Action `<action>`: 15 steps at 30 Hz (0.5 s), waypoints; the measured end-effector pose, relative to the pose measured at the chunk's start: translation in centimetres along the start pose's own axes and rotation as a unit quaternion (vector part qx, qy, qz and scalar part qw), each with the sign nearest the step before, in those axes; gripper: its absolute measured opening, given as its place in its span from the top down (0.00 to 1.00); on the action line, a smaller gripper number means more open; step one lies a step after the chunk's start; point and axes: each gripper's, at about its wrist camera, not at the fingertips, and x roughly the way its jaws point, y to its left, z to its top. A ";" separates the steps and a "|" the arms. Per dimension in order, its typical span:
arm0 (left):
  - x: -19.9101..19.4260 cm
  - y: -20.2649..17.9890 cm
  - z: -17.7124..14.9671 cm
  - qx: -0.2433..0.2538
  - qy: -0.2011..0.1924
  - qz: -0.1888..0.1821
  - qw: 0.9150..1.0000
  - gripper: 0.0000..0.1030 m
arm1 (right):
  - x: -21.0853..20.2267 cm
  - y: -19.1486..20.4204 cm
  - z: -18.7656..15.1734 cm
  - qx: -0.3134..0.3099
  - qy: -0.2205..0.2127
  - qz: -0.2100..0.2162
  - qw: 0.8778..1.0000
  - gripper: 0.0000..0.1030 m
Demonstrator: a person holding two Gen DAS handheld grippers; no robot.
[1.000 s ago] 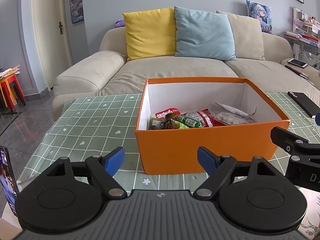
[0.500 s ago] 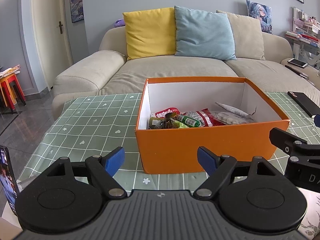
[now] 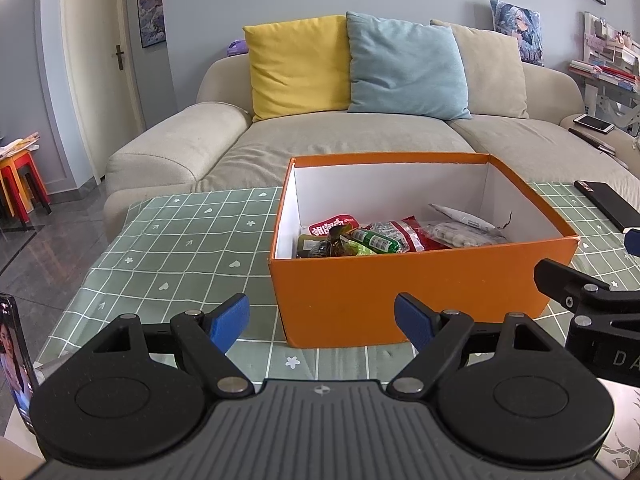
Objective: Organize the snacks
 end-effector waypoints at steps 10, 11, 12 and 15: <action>0.0 -0.1 0.0 0.001 0.000 -0.001 1.000 0.06 | 0.2 0.0 -0.1 -0.001 0.004 0.001 1.000 0.04; 0.0 -0.1 0.0 0.001 0.000 -0.001 1.000 0.06 | 0.2 0.0 -0.1 0.000 0.004 0.001 1.000 0.04; 0.0 -0.1 0.0 0.001 0.000 -0.001 1.000 0.06 | 0.1 0.0 -0.1 0.000 0.004 0.001 1.000 0.04; 0.0 -0.1 0.0 0.001 0.000 -0.001 1.000 0.07 | 0.2 0.0 -0.1 0.000 0.006 0.002 1.000 0.04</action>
